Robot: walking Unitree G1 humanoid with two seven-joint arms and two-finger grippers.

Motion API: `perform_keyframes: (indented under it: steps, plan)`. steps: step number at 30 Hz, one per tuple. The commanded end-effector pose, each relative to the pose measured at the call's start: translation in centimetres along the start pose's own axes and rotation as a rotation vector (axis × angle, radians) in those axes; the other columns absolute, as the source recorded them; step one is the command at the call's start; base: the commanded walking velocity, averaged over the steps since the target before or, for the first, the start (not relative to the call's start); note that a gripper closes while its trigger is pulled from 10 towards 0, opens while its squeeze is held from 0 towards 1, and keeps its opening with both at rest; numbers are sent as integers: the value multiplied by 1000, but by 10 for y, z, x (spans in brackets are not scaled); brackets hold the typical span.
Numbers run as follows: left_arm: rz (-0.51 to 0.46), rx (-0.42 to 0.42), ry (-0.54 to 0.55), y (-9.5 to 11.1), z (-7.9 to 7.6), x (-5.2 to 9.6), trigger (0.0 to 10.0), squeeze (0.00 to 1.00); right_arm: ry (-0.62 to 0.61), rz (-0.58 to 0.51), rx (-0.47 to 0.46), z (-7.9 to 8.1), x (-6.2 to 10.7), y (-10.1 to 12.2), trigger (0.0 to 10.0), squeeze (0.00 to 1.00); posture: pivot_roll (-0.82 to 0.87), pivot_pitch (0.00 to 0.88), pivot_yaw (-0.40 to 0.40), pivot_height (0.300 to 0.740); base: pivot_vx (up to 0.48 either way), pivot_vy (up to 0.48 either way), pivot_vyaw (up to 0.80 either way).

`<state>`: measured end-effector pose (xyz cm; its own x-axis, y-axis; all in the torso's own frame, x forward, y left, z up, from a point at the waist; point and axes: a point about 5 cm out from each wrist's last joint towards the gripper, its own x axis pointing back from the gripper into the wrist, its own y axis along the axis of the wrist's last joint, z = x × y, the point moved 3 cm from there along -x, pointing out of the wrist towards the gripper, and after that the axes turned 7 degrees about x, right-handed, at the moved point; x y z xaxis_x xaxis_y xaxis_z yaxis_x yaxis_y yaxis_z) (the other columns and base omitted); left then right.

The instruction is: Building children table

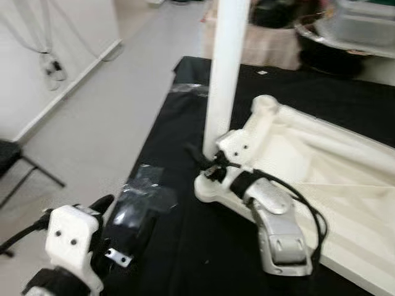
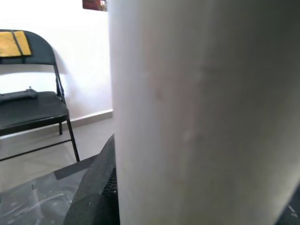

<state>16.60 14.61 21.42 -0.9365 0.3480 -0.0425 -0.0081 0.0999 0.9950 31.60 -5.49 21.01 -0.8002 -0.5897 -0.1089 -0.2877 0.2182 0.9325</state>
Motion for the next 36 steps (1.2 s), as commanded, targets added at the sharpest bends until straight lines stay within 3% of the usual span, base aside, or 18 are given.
perform_keyframes:
  steps: [1, 2, 3, 5, 6, 9, 11, 12, 14, 16, 17, 18, 20, 29, 33, 34, 35, 36]
  plan:
    - [24, 14, 4, -4, 0, 1, 10000, 0, -2, 166, 26, 2, -3, -29, 9059, 0, 191, 169, -85, 740, 0, 0, 0]
    - [24, 14, 4, -4, 0, 1, 10000, 0, -2, 166, 26, 2, -3, -29, 9059, 0, 191, 169, -85, 740, 0, 0, 0]
    - [25, 12, 6, -4, 1, 1, 10000, 0, 8, 160, 13, 3, -5, -26, 10000, 0, 191, 170, -86, 740, 0, 0, 0]
    - [25, 11, 7, -4, 1, 1, 10000, 0, 42, 150, 1, 2, -7, -23, 10000, 0, 190, 175, -89, 740, 0, 0, 0]
    - [25, 12, 8, -4, 1, 1, 10000, 0, 73, 126, -54, 2, -9, -15, 10000, 1000, 189, 179, -90, 740, 0, 0, 0]
    - [27, 13, 8, -4, 1, 1, 10000, 0, 143, 69, -96, 1, -13, -3, 10000, 1000, 191, 183, -91, 740, 0, 0, 0]
    - [27, 14, 8, -4, 1, 1, 10000, 0, 256, 8, -114, 1, -14, 9, 10000, 1000, 191, 187, -91, 740, 0, 0, 0]
    - [27, 16, 7, -5, 0, 1, 10000, 0, 381, -52, -87, 0, -13, 21, 10000, 1000, 196, 191, -92, 740, 0, 0, 0]
    - [27, 16, 7, -5, 0, 1, 10000, 0, 381, -52, -87, 0, -13, 21, 10000, 1000, 196, 191, -92, 740, 0, 0, 0]
    - [27, 20, 5, -5, 0, 2, 10000, 0, 702, -109, 42, 1, 0, 32, 10000, 0, 203, 198, -95, 740, 0, 0, 0]
    - [27, 21, 5, -5, 0, 2, 10000, 0, 841, -101, 96, -2, 4, 31, 10000, 0, 210, 204, -101, 740, 0, 0, 0]
    - [27, 21, 5, -5, 0, 2, 10000, 0, 841, -101, 96, -2, 4, 31, 10000, 0, 210, 204, -101, 740, 0, 0, 0]
    - [26, 25, 3, -6, -2, 2, 10000, 0, 983, -57, 115, -15, -2, 23, 10000, 0, 223, 212, -109, 740, 0, 0, 0]
    - [28, 29, 14, -7, -2, 5, 10000, 0, 1020, -51, 53, -29, -32, 29, 10000, 0, 249, 232, -115, 740, 0, 0, 0]
    - [31, 30, 17, -8, -2, 6, 10000, 0, 1058, -56, 14, -30, -35, 32, 10000, 0, 256, 237, -117, 740, 0, 0, 0]
    - [32, 31, 17, -8, -2, 6, 10000, 0, 1076, -60, 0, -30, -35, 33, 8824, 0, 258, 238, -117, 740, 0, 0, 0]
    - [32, 31, 17, -8, -2, 6, 10000, 0, 1076, -60, 0, -30, -35, 33, 8824, 0, 258, 238, -117, 740, 0, 0, 0]
    - [33, 31, 18, -9, -2, 7, 10000, 0, 1094, -64, -8, -31, -35, 34, 5137, 0, 263, 240, -119, 740, 0, 0, 0]
